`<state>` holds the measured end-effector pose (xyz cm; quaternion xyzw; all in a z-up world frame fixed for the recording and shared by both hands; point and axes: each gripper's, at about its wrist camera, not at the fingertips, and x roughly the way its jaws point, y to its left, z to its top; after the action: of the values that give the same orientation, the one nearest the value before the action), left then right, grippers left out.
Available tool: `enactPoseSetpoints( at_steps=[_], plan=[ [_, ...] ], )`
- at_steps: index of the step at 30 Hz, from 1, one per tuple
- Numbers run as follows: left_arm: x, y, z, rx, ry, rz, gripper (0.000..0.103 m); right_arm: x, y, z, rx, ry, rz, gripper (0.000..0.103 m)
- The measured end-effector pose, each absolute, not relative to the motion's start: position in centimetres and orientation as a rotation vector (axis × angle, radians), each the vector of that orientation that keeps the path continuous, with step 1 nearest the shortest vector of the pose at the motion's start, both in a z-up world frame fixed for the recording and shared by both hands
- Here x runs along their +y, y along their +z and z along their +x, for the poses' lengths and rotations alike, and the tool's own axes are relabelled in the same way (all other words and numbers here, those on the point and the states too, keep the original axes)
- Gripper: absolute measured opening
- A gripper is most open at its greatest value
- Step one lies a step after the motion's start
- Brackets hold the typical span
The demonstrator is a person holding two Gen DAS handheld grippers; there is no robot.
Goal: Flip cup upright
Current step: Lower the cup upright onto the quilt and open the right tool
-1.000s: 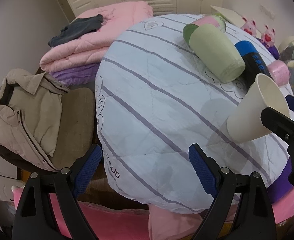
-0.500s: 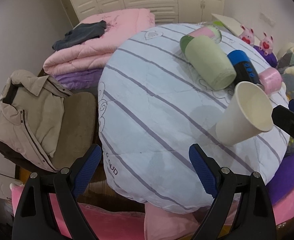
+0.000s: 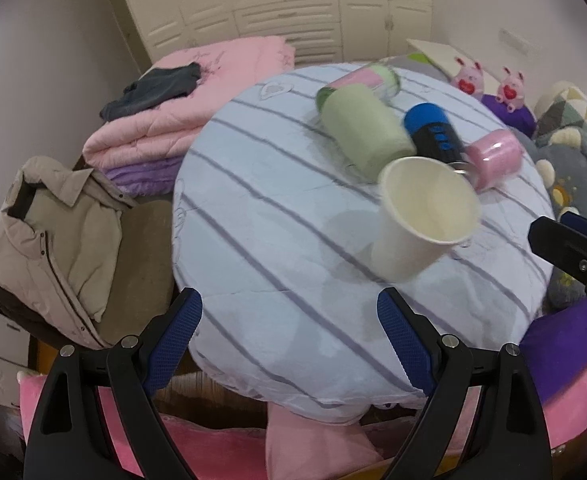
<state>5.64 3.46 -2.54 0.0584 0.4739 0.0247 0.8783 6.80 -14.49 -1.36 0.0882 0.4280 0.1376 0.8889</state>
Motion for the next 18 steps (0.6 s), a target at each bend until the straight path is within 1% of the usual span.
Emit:
enactPoseSetpoints(
  at_steps=[9, 13, 15, 18],
  plan=[
    [-0.1, -1.4, 4.2, 0.885, -0.009, 0.133, 0.091, -16.9, -0.9, 5.2, 0.834, 0.257, 0.196, 0.08],
    [-1.6, -1.0, 3.4, 0.811, 0.02, 0.198, 0.095, -17.6, -0.7, 4.3, 0.795, 0.241, 0.181, 0.08],
    [-1.7, -0.7, 3.0, 0.773, 0.008, 0.182, 0.095, -17.8, -0.7, 4.0, 0.778, 0.255, 0.184, 0.08],
    [-1.8, -0.6, 2.8, 0.757, -0.022, 0.142, 0.099, -18.0, -0.8, 3.5, 0.754, 0.266, 0.177, 0.08]
  ],
)
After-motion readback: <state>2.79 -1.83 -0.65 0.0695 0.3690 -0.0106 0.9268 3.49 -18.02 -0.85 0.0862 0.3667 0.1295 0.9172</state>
